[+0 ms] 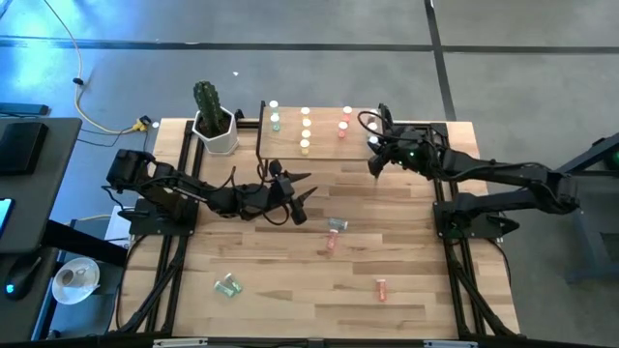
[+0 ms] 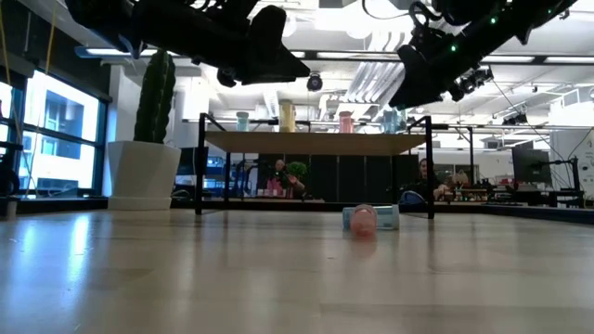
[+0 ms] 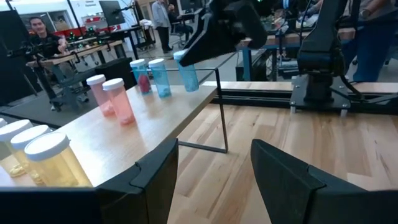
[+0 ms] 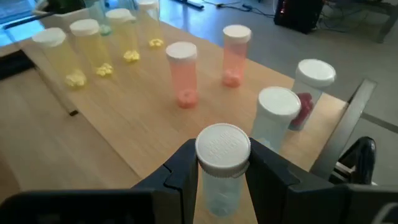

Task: Pick and place medicine bottles onto shelf by color
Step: Put the right blue pill bottle on the shelf aligned with the other blue pill bottle

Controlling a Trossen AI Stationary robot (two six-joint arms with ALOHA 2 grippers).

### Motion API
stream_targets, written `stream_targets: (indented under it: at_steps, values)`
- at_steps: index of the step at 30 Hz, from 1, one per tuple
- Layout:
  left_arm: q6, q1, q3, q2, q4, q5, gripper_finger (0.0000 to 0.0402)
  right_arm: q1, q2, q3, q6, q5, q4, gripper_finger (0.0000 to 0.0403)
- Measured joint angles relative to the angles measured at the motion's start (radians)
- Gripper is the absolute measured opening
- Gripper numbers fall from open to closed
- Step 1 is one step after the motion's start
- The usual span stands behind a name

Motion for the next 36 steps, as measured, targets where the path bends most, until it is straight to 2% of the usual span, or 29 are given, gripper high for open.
stream_targets:
  at_steps: [10,19,36]
  values:
    - [0.000,0.000,0.000,0.000,0.000,0.000,0.0193,0.000,0.001,-0.021,-0.005,0.015,0.041,0.0099]
    - [0.000,0.000,0.000,0.000,0.000,0.000,0.0193,0.000,0.067,-0.021,-0.042,0.038,0.086,0.0099]
    - [0.000,0.000,0.000,0.000,0.001,0.003,0.0193,0.000,0.064,-0.021,-0.064,0.079,0.079,0.0101]
